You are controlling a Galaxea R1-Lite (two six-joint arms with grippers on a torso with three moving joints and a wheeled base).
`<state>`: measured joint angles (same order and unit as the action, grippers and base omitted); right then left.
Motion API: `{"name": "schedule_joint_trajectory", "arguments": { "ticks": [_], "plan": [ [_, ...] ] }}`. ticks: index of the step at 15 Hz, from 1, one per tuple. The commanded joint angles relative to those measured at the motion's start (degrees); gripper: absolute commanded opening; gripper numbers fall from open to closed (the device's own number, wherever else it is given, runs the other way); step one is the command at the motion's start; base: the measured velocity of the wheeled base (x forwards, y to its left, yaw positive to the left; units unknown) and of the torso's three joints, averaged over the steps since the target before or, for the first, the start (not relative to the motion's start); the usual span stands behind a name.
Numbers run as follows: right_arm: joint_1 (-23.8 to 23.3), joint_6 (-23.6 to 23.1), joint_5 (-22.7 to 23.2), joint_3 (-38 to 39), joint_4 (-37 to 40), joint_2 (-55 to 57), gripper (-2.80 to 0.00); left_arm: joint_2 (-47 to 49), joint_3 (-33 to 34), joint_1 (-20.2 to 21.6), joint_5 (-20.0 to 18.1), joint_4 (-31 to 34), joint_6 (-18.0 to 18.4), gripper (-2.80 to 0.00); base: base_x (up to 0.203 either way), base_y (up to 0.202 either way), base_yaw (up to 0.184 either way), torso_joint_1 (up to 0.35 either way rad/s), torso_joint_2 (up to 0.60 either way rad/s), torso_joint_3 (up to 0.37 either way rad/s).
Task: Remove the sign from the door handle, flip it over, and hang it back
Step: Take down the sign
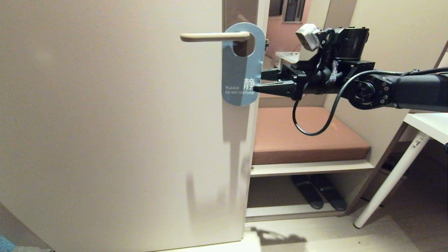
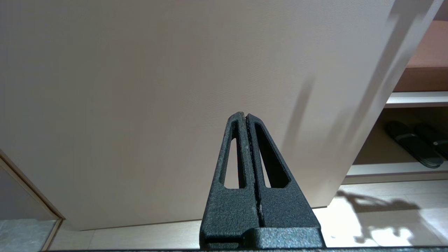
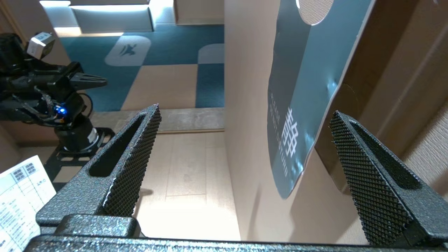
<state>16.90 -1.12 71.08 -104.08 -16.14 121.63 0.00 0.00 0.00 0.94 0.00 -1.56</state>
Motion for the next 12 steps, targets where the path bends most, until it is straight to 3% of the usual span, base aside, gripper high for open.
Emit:
{"name": "schedule_joint_trajectory", "arguments": {
  "ticks": [1,12],
  "plan": [
    [0.39,-0.02,1.81,-1.42,-0.43,1.74,0.00,0.00,0.00,0.00,0.04,0.00,-0.02,-2.80,0.000,0.000,0.000,0.000,0.00,0.000],
    [3.31,0.68,2.13,-5.87,-1.78,4.76,0.00,0.00,0.00,0.00,0.09,0.00,-0.02,-2.80,0.000,0.000,0.000,0.000,0.00,0.000]
  ]
}}
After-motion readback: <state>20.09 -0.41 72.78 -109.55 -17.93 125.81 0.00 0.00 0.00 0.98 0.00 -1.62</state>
